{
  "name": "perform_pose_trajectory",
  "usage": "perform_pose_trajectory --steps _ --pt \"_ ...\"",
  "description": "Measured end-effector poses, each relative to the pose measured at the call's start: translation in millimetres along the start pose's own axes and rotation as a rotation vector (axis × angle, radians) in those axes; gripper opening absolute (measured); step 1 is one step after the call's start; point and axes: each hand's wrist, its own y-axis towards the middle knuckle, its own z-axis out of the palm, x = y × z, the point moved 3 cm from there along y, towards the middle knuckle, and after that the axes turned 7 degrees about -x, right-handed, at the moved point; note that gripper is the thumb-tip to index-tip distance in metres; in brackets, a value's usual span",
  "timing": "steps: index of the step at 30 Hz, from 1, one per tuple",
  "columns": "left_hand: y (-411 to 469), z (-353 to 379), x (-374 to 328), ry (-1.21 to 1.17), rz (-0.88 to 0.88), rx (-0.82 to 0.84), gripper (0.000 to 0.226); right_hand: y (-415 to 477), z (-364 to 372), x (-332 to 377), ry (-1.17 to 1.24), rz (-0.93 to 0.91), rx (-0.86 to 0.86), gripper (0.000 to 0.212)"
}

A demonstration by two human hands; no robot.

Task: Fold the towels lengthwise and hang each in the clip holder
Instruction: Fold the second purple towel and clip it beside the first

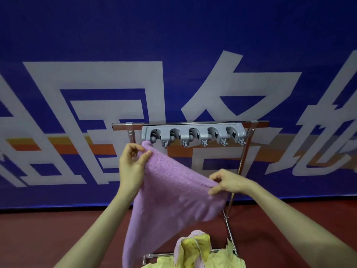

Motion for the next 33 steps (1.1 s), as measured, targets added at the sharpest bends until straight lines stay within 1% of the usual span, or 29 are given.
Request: perform_pose_trajectory --steps 2,4,7,9,13,17,18,21,24,26,28,30,33 --pt "0.2 -1.3 4.5 0.010 -0.015 -0.043 0.021 -0.3 -7.1 -5.7 -0.012 -0.007 -0.032 0.024" --pt "0.0 -3.3 8.3 0.029 -0.039 -0.076 0.026 0.2 -13.6 -11.2 -0.039 -0.006 -0.083 0.024" --pt "-2.2 -3.8 10.8 0.085 0.010 -0.048 0.017 0.7 -19.4 -14.9 -0.090 -0.024 -0.140 0.021" --pt "-4.2 -3.7 12.6 0.095 0.028 -0.047 0.017 0.9 -19.9 -16.2 -0.108 -0.039 -0.146 0.020" --pt "-4.7 -4.7 18.7 0.023 -0.057 -0.079 0.014 1.9 -19.6 -23.9 -0.136 -0.027 -0.167 0.011" --pt "-4.2 -1.8 26.7 0.017 -0.133 -0.060 0.015 -0.3 -24.7 -28.6 -0.130 -0.008 -0.155 0.005" --pt "-4.4 -0.6 28.1 0.018 -0.149 -0.054 0.015 -1.3 -26.2 -29.6 -0.116 0.006 -0.149 0.004" --pt "-6.3 5.4 32.7 0.069 -0.189 -0.032 0.011 -5.0 -28.6 -31.9 -0.018 0.045 -0.137 0.018" --pt "-9.8 12.9 33.8 0.129 -0.200 -0.015 0.012 -10.3 -28.9 -26.9 0.100 0.032 -0.134 0.026" --pt "-12.1 17.5 35.1 0.149 -0.207 0.001 0.017 -14.5 -27.5 -18.6 0.206 -0.003 -0.091 0.027" --pt "-14.6 21.4 35.4 0.154 -0.214 0.015 0.020 -19.6 -26.4 -7.6 0.296 -0.051 -0.044 0.022" --pt "-17.3 25.0 36.5 0.156 -0.220 0.028 0.020 -23.0 -27.5 1.4 0.343 -0.058 -0.020 0.018" --pt "-23.1 32.7 32.3 0.158 -0.213 0.072 0.016 -22.7 -28.7 8.3 0.427 0.005 -0.002 0.031"
